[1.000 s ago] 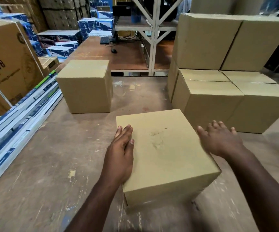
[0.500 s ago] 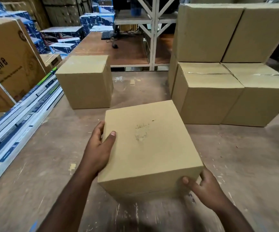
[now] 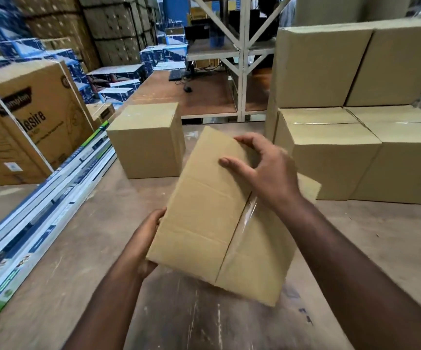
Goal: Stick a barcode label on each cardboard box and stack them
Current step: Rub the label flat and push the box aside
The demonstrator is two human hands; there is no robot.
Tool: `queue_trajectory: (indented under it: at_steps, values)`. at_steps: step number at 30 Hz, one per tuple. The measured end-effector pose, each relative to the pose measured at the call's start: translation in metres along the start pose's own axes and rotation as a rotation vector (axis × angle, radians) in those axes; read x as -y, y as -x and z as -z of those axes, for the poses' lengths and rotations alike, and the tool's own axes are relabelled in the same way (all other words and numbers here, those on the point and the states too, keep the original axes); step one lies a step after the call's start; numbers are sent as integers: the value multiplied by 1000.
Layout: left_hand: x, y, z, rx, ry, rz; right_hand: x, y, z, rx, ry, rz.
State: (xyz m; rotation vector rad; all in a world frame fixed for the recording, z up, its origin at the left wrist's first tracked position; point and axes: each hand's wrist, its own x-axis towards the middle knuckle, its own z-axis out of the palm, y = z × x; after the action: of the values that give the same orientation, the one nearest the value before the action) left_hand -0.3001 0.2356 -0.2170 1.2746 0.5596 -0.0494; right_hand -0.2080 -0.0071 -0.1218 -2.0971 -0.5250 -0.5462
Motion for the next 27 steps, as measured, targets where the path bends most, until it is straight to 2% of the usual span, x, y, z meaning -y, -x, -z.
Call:
queue_trajectory:
  at_steps: [2, 3, 5, 6, 8, 9, 13, 17, 20, 24, 27]
  values:
    - [10, 2, -7, 9, 30, -40, 3, -26, -9, 96, 83, 54]
    - [12, 3, -9, -10, 31, -99, 0, -37, -16, 150, 202, 68]
    - [14, 2, -8, -58, 23, -255, -11, -48, -31, 376, 503, 5]
    - [15, 0, -6, -71, 8, -328, -19, -46, -38, 517, 578, -69]
    - [17, 0, -1, -30, -92, -447, -34, -27, -48, 719, 532, -177]
    - [17, -2, 1, -20, -170, -486, -39, -13, -51, 760, 474, -183]
    - [8, -16, 2, -162, -248, -465, -54, 28, -50, 674, 417, -93]
    - [-3, -39, 3, -235, -268, -389, -74, 54, -61, 389, 294, -63]
    - [-10, -60, -2, -276, -264, -373, -92, 52, -71, 306, 339, -9]
    - [-20, -90, -11, -181, -241, -310, -100, 23, -81, 258, 578, 26]
    - [-21, -111, -17, -86, -375, -318, -98, 5, -95, 308, 662, 75]
